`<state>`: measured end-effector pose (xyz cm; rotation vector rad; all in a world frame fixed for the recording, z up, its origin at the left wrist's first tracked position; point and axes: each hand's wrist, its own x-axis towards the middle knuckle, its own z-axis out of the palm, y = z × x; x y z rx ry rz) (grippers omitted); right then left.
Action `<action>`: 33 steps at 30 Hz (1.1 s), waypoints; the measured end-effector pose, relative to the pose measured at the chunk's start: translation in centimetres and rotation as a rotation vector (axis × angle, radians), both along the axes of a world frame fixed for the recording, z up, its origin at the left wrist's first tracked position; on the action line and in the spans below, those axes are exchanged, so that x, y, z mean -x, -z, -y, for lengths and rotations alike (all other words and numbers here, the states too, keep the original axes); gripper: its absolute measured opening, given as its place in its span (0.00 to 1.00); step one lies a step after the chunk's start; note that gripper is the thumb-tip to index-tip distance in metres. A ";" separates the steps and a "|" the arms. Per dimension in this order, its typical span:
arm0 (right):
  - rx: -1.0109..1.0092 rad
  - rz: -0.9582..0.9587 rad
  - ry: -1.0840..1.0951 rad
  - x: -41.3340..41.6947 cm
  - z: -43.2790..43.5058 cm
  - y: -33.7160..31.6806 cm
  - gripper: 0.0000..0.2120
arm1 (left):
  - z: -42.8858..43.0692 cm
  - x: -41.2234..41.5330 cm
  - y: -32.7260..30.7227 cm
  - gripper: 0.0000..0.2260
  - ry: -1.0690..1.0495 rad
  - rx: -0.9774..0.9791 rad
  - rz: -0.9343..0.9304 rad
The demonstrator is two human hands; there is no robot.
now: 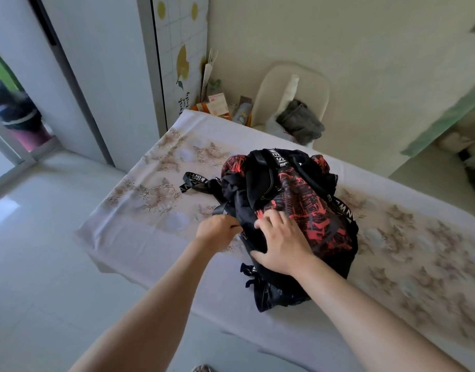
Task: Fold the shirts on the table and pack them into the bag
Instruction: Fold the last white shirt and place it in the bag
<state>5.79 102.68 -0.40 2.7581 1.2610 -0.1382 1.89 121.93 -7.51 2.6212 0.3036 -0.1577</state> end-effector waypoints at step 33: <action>-0.132 -0.094 0.550 -5.5 9.6 4.3 0.32 | 9.5 -5.8 -1.2 0.27 0.274 -0.056 0.219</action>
